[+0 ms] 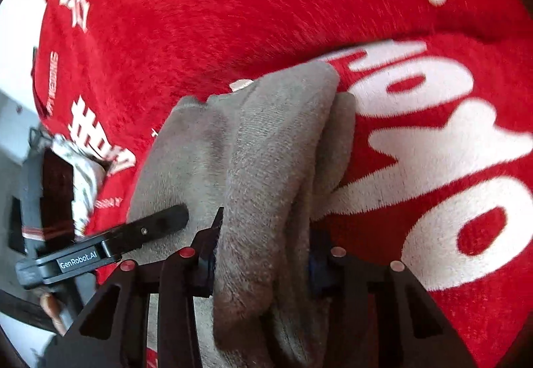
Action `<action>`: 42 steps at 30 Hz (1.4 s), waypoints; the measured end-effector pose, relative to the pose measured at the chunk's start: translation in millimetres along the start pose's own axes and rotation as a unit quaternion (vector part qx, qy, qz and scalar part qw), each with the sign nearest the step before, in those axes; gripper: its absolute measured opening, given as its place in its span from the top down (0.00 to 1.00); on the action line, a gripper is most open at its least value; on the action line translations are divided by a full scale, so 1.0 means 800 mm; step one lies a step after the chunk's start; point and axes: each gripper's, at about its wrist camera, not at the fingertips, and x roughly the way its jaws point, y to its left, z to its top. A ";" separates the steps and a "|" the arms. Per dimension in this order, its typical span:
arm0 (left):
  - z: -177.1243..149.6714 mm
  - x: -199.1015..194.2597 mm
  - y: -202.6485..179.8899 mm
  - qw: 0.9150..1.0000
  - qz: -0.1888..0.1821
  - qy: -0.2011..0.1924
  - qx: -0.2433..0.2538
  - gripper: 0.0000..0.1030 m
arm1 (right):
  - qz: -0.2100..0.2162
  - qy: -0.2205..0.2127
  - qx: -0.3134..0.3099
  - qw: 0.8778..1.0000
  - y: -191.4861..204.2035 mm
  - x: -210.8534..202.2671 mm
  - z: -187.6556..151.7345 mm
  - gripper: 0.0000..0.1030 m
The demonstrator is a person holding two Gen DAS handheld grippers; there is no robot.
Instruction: Fold small clothes
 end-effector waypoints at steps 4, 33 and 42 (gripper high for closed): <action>-0.006 -0.012 -0.007 0.999 0.018 -0.016 0.023 0.49 | -0.030 -0.015 -0.033 0.999 0.027 -0.010 -0.003 0.60; -0.089 -0.103 0.008 0.994 0.065 -0.065 0.055 0.49 | -0.076 -0.047 -0.121 0.989 0.136 -0.045 -0.083 0.61; -0.123 -0.128 0.016 0.991 0.076 -0.085 0.063 0.49 | -0.084 -0.062 -0.141 0.984 0.166 -0.057 -0.117 0.61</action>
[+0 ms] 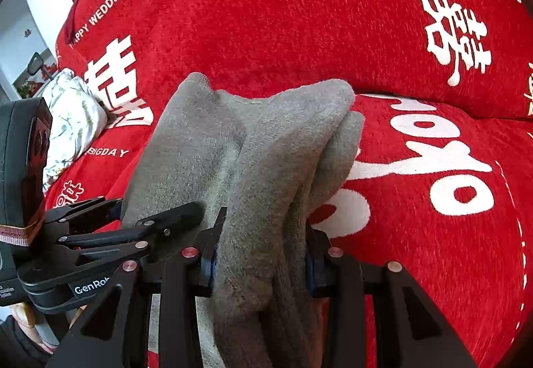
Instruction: Fold small clothes
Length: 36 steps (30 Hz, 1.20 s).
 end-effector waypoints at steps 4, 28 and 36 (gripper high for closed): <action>-0.012 -0.011 0.002 1.000 0.005 -0.008 0.006 0.49 | -0.006 -0.008 -0.005 1.000 0.012 -0.008 -0.010 0.61; -0.076 -0.062 -0.005 0.999 0.025 -0.037 0.025 0.49 | -0.011 -0.043 -0.007 0.999 0.050 -0.054 -0.073 0.61; -0.089 -0.062 -0.001 0.999 0.027 -0.033 0.026 0.49 | -0.012 -0.041 -0.007 0.999 0.055 -0.053 -0.084 0.61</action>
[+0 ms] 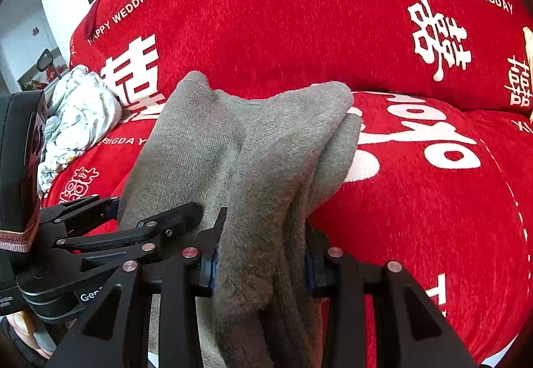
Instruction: Fold small clothes
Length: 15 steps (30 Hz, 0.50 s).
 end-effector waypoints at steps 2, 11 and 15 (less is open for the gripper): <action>-0.003 0.001 0.000 1.000 0.000 0.001 0.001 0.49 | -0.001 0.001 0.001 1.000 0.000 0.001 -0.003 0.61; -0.015 0.005 -0.003 1.000 -0.003 0.005 0.005 0.49 | -0.008 0.002 0.002 1.000 0.001 -0.003 -0.016 0.61; -0.019 0.006 -0.003 1.000 -0.003 0.008 0.005 0.49 | -0.007 0.003 0.005 1.000 0.000 -0.002 -0.021 0.61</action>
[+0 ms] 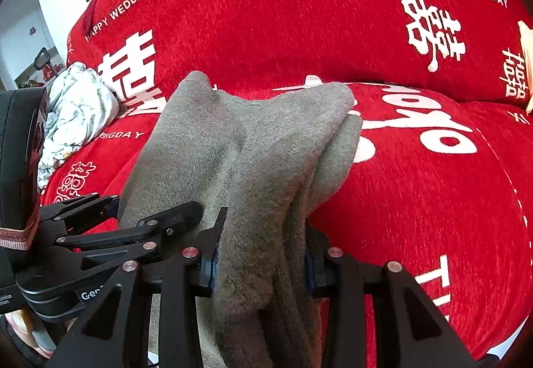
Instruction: Fold small clothes
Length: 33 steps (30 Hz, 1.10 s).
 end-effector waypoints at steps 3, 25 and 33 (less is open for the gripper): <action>-0.002 0.001 0.001 1.000 0.001 0.001 0.000 0.49 | 0.002 0.001 0.000 1.000 0.000 0.001 -0.003 0.61; -0.027 0.014 0.030 1.000 -0.016 0.003 -0.026 0.29 | 0.021 0.019 0.029 0.999 -0.030 0.020 -0.029 0.50; 0.001 -0.028 0.057 0.998 -0.025 -0.035 -0.054 0.29 | 0.028 -0.031 0.077 0.996 -0.073 -0.022 -0.011 0.41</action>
